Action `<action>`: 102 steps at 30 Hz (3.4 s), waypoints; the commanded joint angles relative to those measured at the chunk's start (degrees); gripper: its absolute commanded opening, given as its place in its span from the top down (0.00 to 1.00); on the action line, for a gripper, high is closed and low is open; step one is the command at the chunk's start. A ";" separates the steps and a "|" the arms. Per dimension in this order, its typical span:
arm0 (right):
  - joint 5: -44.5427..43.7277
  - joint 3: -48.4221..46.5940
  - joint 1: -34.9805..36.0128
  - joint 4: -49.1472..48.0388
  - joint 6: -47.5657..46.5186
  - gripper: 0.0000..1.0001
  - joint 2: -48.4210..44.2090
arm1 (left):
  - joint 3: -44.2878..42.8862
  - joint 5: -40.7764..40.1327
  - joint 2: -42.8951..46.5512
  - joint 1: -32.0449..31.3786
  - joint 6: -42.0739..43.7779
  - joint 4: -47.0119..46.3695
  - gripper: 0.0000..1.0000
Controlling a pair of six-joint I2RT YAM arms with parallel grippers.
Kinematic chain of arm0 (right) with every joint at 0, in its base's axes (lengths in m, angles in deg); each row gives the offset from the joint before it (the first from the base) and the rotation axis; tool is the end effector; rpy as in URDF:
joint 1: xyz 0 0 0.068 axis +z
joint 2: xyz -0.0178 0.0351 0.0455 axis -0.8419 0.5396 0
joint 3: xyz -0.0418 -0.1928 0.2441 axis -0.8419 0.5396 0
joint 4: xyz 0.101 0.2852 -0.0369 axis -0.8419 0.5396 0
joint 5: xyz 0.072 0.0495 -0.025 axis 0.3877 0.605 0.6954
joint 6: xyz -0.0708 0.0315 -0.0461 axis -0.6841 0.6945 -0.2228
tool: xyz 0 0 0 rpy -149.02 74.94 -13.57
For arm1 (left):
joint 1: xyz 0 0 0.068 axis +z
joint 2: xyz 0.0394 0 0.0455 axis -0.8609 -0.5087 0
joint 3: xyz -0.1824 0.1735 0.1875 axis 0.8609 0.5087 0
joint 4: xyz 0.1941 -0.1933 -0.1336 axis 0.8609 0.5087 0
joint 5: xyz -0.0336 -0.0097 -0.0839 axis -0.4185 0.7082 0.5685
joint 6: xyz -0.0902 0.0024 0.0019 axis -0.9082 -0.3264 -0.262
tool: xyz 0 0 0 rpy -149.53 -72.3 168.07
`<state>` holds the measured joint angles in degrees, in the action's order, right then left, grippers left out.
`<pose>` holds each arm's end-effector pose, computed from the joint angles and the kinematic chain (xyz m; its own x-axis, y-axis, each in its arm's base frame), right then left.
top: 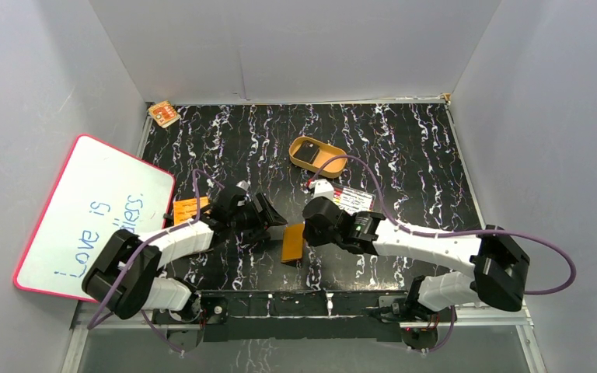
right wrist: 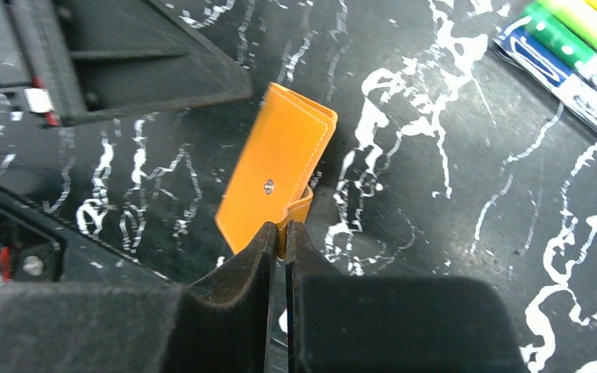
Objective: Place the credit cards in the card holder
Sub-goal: Open the card holder at the center of the board.
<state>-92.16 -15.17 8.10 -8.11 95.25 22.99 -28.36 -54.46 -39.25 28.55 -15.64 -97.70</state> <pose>0.1652 0.2945 0.2268 -0.7301 -0.0618 -0.6805 -0.3496 0.8894 0.2944 0.2503 -0.1770 0.1379 -0.8589 -0.4550 -0.2350 -0.1170 0.6211 -0.7750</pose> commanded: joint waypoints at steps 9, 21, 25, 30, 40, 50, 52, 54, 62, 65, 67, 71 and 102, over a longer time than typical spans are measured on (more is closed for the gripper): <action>5.51 2.08 -0.16 -12.16 -1.99 1.00 -3.70 | -2.84 3.10 3.38 -2.37 2.98 2.01 0.24; 6.52 2.12 -0.17 -13.97 -1.92 1.00 -3.93 | -3.07 3.11 3.24 -4.02 2.78 0.54 0.23; 6.60 2.12 -0.18 -13.97 -1.91 1.00 -4.05 | -2.64 2.67 2.47 -4.11 2.53 0.76 0.25; 5.84 2.34 -0.20 -13.12 -1.83 1.00 -4.64 | -2.40 1.47 2.96 -4.12 2.52 2.23 0.32; 4.24 4.85 -0.15 -12.09 -0.92 1.00 -7.14 | -1.57 -2.37 5.99 -4.11 3.79 6.45 0.53; 2.82 7.14 -0.20 -11.05 1.12 1.00 -9.17 | -0.60 -3.00 7.69 -4.11 4.03 7.18 0.51; 2.74 7.45 -0.21 -11.18 1.32 1.00 -9.41 | -0.68 -2.64 8.33 -4.06 4.12 7.21 0.41; 2.80 7.43 -0.17 -11.20 1.34 1.00 -9.42 | -0.82 -2.35 9.04 -4.11 4.34 7.18 0.34; 3.17 6.88 -0.17 -11.30 1.07 1.00 -9.30 | -0.95 -1.31 9.16 -4.13 5.14 7.24 0.30; 3.60 6.55 -0.17 -11.37 0.82 1.00 -9.41 | -1.01 -0.72 8.67 -4.11 5.23 7.14 0.30; 4.29 6.16 -0.17 -11.49 0.60 1.00 -9.26 | -1.59 -0.27 8.61 -4.11 5.19 7.05 0.28; 5.64 5.37 -0.07 -12.32 0.28 1.00 -8.83 | -3.41 -0.01 9.21 -4.36 5.01 7.13 0.15; 4.69 5.31 -0.06 -11.69 0.49 1.00 -9.83 | -0.40 -2.71 12.23 -6.48 5.02 10.40 0.36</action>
<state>-85.67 -9.66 7.97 -18.65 95.36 15.03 -29.95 -56.60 -29.56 22.43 -10.38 -89.28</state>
